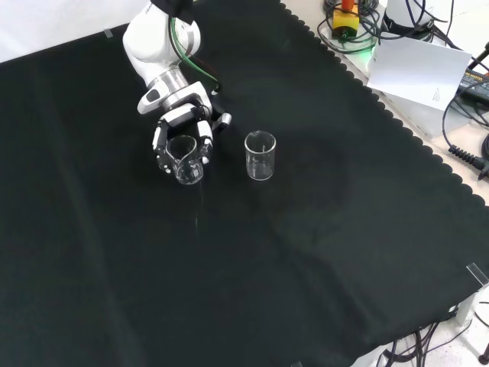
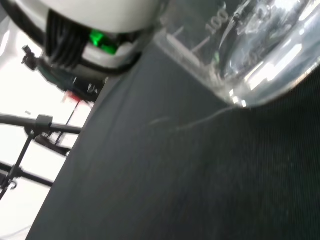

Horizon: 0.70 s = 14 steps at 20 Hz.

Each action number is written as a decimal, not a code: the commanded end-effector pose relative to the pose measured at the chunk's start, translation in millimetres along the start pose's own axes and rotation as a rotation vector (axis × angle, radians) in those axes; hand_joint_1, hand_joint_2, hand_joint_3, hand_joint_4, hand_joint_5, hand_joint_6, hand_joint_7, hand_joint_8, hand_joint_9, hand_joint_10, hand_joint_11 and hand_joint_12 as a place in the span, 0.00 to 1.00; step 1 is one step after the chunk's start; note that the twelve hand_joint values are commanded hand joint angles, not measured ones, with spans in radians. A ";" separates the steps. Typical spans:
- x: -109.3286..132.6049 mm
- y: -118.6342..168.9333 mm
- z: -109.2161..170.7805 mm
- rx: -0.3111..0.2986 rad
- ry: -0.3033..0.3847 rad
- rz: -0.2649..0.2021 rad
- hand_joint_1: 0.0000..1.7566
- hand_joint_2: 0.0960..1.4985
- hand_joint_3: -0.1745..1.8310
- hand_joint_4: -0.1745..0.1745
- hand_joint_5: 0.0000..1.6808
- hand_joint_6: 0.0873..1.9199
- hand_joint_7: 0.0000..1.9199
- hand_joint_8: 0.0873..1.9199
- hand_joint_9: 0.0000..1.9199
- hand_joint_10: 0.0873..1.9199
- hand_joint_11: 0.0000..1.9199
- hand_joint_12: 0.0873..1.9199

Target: Pick up the beaker on the right.

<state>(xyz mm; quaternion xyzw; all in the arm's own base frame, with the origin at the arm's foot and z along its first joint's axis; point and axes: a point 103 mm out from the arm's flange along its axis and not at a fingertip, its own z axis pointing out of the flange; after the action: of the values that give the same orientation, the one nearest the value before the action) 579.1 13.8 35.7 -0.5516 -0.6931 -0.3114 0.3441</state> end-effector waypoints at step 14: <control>79.9 -36.1 -109.7 -0.014 -0.328 -0.090 0.82 0.42 0.33 0.00 0.82 0.15 0.70 0.22 0.84 0.00 0.69 0.30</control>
<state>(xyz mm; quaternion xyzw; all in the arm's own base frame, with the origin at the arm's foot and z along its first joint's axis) 577.5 -23.8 139.9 -0.5656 -0.7387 -0.2931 0.2202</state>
